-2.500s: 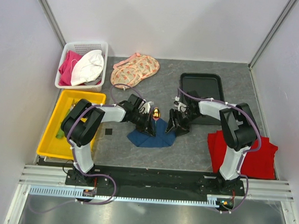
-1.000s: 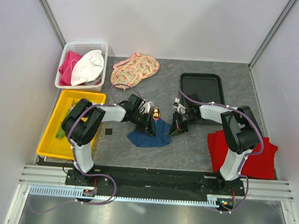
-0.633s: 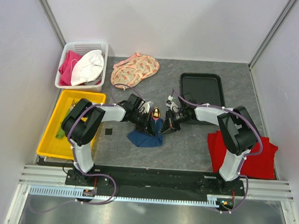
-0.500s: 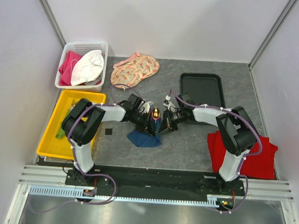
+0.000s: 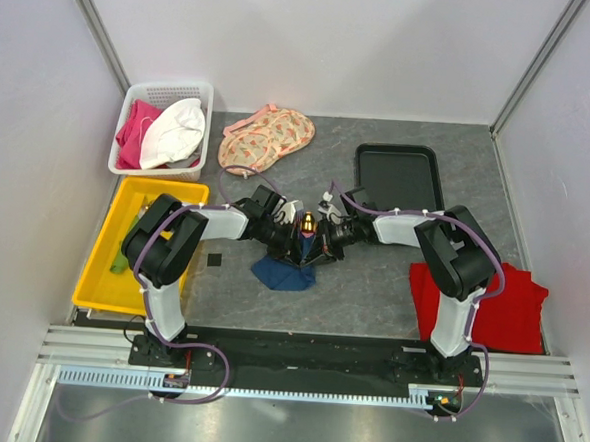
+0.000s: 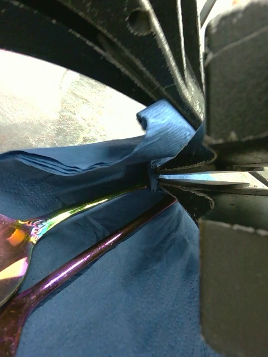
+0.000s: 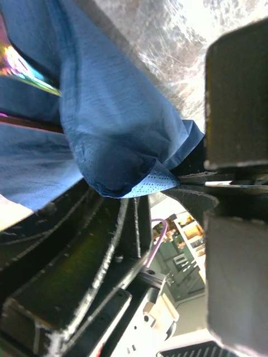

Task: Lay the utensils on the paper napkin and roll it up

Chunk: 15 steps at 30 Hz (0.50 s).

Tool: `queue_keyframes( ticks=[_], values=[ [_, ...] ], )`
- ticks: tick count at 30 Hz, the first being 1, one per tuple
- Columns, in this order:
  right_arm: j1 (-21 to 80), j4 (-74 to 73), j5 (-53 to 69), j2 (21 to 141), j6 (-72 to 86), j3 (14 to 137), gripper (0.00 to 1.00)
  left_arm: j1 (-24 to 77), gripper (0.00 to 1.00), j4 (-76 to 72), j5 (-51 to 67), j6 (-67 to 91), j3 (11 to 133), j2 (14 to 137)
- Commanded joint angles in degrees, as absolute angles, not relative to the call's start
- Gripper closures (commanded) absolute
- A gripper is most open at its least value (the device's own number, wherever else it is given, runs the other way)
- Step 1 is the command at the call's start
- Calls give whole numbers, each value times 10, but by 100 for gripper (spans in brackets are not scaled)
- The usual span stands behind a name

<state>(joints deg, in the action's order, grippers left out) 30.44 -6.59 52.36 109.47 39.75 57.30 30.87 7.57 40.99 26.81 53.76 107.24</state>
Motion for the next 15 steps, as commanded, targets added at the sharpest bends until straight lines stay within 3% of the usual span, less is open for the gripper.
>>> queue_keyframes(
  ticks=[1,15],
  values=[
    [307,-20,513,1103,419,567,100,305,87,77,415,278,549,1061],
    [303,-33,497,1107,405,556,100,273,84,143,451,233,519,984]
  ],
)
